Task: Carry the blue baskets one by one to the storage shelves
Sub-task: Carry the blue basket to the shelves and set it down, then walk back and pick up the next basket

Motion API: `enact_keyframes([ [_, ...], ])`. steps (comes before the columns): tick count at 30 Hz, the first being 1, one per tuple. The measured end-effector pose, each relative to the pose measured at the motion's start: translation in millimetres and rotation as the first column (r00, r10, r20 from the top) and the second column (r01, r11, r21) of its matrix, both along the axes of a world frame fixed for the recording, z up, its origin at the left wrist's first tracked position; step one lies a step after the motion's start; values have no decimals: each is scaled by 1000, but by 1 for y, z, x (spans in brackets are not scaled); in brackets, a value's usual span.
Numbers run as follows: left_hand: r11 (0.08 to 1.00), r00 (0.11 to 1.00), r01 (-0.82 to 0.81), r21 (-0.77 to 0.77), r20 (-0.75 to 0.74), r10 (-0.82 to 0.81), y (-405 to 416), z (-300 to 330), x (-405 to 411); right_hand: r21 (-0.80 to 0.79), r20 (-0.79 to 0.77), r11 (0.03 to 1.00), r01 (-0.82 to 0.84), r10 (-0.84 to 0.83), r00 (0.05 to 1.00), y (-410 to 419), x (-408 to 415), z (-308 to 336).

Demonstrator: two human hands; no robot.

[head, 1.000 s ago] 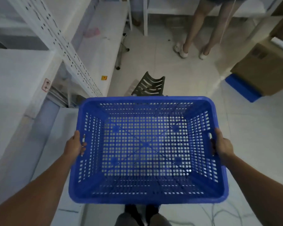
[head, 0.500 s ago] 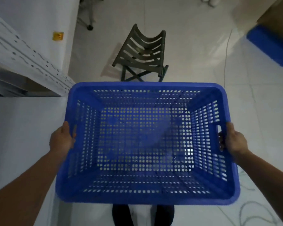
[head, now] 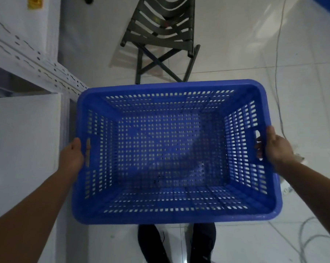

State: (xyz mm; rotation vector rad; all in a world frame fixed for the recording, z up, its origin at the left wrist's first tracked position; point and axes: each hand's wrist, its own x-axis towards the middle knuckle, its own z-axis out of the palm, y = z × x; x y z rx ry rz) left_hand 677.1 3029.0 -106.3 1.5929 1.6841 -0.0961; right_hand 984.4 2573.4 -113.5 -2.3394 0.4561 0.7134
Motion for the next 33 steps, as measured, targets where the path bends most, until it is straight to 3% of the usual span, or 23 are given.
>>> enact_keyframes([
  [4, 977, 976, 213, 32, -53, -211, -3, 26, 1, -133, 133, 988, -82, 100, 986, 8, 3, 27],
  [8, 859, 867, 498, 119, -97, -489, -18, 107, 26, -196, 182, 910, -366, 401, 898, 24, 5, 92],
  [12, 692, 720, 694, 199, -193, -666, -27, 231, 70, -230, 151, 749, -621, 658, 738, 52, 13, 207],
  [15, 568, 620, 785, 248, -287, -730, -28, 358, 103, -296, 186, 646, -703, 761, 621, 79, 24, 340],
  [19, 416, 558, 811, 411, -331, -761, -34, 543, 133, -415, 289, 608, -677, 794, 535, 103, 36, 533],
  [25, 220, 513, 775, 592, -387, -766, -73, 771, 145, -444, 474, 683, -580, 728, 495, 97, 13, 771],
  [30, 36, 404, 736, 676, -396, -825, -127, 883, 154, -477, 533, 726, -494, 687, 494, 46, -35, 894],
  [33, -37, 346, 688, 725, -373, -861, -183, 933, 162, -522, 566, 752, -402, 658, 497, -2, -69, 935],
])
